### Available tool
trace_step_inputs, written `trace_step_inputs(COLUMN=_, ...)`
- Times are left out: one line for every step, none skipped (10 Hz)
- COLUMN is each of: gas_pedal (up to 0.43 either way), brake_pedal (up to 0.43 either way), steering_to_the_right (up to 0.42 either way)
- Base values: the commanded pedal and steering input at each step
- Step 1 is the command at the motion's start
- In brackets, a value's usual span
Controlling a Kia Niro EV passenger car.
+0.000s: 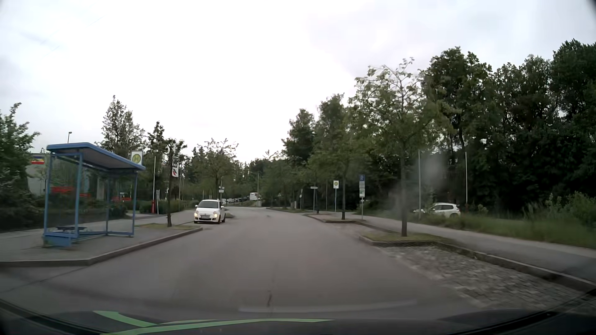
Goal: Follow the waypoints while adhering to traffic rules and regulations
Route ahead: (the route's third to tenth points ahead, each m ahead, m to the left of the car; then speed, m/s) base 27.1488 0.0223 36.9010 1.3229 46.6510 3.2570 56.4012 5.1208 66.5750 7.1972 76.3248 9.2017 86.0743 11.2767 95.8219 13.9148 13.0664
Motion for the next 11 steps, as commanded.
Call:
trace_step_inputs(gas_pedal=0.157, brake_pedal=0.000, steering_to_the_right=-0.003)
trace_step_inputs(gas_pedal=0.157, brake_pedal=0.000, steering_to_the_right=-0.004)
trace_step_inputs(gas_pedal=0.157, brake_pedal=0.000, steering_to_the_right=-0.005)
trace_step_inputs(gas_pedal=0.157, brake_pedal=0.000, steering_to_the_right=-0.006)
trace_step_inputs(gas_pedal=0.157, brake_pedal=0.000, steering_to_the_right=-0.006)
trace_step_inputs(gas_pedal=0.157, brake_pedal=0.000, steering_to_the_right=-0.006)
trace_step_inputs(gas_pedal=0.157, brake_pedal=0.000, steering_to_the_right=-0.006)
trace_step_inputs(gas_pedal=0.157, brake_pedal=0.000, steering_to_the_right=-0.007)
trace_step_inputs(gas_pedal=0.157, brake_pedal=0.000, steering_to_the_right=-0.007)
trace_step_inputs(gas_pedal=0.157, brake_pedal=0.000, steering_to_the_right=-0.008)
trace_step_inputs(gas_pedal=0.157, brake_pedal=0.000, steering_to_the_right=-0.010)
